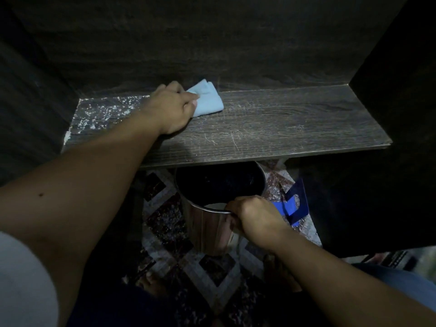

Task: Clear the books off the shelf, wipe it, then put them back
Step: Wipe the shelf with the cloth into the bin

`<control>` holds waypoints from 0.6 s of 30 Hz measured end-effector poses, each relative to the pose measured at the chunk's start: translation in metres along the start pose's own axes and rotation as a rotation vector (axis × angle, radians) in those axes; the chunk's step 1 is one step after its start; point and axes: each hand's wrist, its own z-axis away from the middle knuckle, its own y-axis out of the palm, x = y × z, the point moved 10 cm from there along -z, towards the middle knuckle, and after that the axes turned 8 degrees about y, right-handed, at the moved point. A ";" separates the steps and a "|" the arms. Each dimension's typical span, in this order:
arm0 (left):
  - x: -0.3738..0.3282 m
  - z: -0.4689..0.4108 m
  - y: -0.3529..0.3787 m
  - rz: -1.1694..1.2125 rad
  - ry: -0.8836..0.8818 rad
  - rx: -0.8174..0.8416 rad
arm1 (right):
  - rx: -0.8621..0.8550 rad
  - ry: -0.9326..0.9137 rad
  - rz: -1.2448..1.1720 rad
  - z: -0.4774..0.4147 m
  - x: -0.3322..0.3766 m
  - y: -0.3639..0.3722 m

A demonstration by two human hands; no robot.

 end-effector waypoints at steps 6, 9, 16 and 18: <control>-0.006 0.019 0.003 0.180 0.037 -0.087 | -0.028 -0.020 -0.011 0.002 0.001 -0.002; -0.013 0.030 0.005 0.206 0.031 -0.089 | -0.020 -0.030 -0.004 0.004 0.001 -0.001; -0.037 0.063 0.010 0.207 0.044 -0.077 | -0.004 -0.034 0.039 0.007 0.005 -0.002; -0.046 0.072 0.011 0.230 0.050 -0.094 | -0.003 -0.051 0.042 0.010 0.007 -0.002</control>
